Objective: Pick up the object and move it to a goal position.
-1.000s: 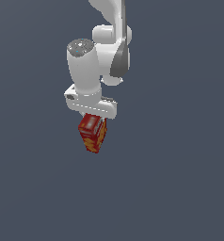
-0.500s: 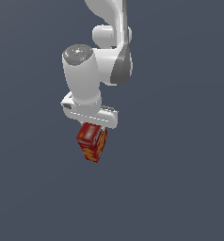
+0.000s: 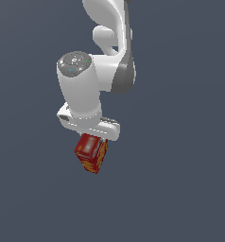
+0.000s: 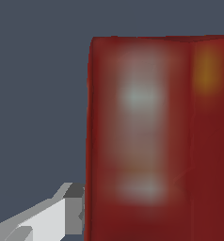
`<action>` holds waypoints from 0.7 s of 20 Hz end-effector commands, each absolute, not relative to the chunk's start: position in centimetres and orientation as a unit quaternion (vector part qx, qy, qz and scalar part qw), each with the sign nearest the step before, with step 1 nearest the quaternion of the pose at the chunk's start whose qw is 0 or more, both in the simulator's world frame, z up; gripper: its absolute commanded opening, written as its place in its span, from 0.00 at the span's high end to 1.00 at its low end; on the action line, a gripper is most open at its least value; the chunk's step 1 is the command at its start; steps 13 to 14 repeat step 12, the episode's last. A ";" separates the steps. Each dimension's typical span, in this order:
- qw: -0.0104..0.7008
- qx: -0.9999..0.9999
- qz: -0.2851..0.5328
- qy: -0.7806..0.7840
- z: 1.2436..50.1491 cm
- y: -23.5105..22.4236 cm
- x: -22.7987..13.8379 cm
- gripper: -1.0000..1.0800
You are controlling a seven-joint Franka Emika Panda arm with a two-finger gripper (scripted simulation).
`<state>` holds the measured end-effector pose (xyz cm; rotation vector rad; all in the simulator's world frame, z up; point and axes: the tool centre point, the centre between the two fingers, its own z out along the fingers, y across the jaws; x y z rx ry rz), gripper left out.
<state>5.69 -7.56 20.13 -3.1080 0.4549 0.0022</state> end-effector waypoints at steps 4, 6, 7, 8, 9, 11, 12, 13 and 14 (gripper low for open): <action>0.000 -0.989 0.000 0.145 20.4 -7.5 7.3 1.00; 0.000 -0.989 0.000 0.145 20.4 -7.5 7.6 1.00; 0.000 -0.989 0.000 0.145 20.4 -7.5 7.8 1.00; 0.000 -0.989 0.000 0.145 20.4 -7.5 7.9 1.00; 0.000 -0.989 0.000 0.145 20.4 -7.5 7.9 1.00; 0.000 -0.989 0.000 0.145 20.4 -7.5 8.0 1.00; 0.000 -0.989 0.000 0.145 20.5 -7.5 8.0 1.00; 0.000 -0.989 0.000 0.145 20.5 -7.5 8.0 1.00; 0.000 -0.989 0.000 0.145 20.5 -7.5 8.0 1.00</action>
